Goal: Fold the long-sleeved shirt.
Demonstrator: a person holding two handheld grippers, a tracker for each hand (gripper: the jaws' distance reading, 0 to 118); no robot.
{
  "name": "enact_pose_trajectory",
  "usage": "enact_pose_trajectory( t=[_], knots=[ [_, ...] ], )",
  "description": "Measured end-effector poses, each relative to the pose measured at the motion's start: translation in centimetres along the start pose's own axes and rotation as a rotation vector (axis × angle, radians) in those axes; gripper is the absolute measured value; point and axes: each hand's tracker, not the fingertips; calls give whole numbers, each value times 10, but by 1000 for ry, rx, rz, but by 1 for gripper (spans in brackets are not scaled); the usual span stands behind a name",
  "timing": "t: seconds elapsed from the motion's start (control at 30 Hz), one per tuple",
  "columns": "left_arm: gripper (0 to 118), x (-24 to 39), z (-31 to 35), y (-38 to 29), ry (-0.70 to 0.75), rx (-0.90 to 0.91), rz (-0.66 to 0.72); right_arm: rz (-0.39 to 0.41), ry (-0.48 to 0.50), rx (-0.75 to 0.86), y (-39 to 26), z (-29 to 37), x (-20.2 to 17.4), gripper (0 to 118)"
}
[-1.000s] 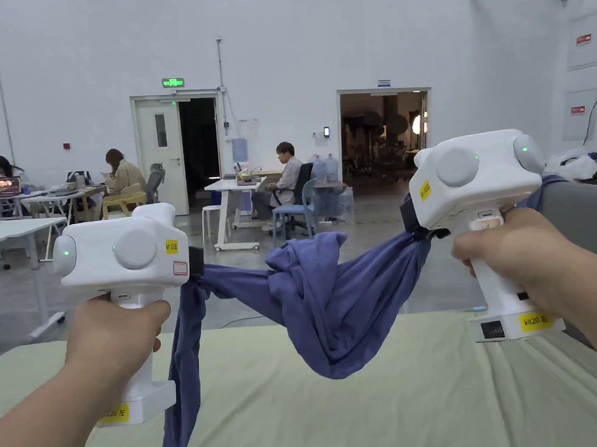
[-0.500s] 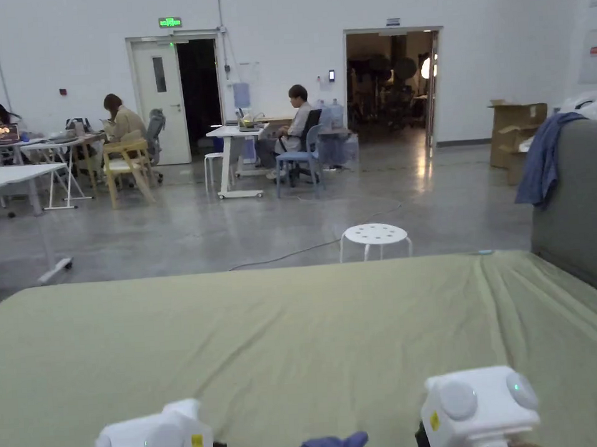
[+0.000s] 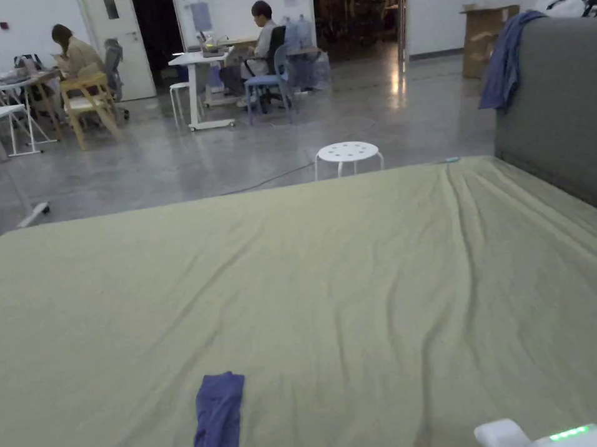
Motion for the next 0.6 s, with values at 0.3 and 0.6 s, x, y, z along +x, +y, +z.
enact_pose_trajectory(
  t=[0.3, 0.6],
  knots=[
    [111, 12, -6, -12, 71, -23, 127, -133, -187, -111, -7, -33, -8, 95],
    [118, 29, 130, -56, -57, 203, 139, -183, 15, 276, -40, 127, -30, 95]
  ],
)
